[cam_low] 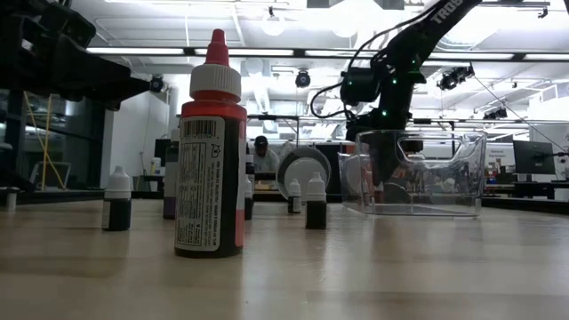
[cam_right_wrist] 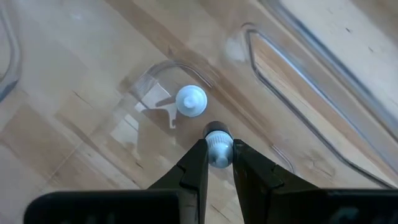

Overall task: Pick & Place food coloring
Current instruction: Put the small red food coloring bottle into the transparent bin

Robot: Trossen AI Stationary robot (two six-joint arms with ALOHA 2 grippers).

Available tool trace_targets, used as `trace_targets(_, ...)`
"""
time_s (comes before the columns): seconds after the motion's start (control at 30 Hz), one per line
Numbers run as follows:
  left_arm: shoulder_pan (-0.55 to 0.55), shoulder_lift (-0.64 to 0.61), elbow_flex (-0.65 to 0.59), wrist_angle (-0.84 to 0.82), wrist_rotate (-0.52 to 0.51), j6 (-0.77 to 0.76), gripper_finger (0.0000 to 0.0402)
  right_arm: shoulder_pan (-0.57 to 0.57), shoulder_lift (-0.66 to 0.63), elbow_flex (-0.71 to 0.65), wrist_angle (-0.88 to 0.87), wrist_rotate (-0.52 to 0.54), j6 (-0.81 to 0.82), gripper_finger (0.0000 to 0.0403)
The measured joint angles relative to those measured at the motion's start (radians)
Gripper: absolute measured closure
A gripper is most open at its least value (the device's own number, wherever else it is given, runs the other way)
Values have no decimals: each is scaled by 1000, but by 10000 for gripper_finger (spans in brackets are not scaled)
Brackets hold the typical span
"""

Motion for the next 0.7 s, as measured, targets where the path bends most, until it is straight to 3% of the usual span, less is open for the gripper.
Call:
trace_targets(0.23, 0, 0, 0, 0, 0, 0, 163, 0, 0, 0, 4, 0, 0, 339)
trace_targets(0.7, 0, 0, 0, 0, 0, 0, 163, 0, -1, 0, 12, -1, 0, 281)
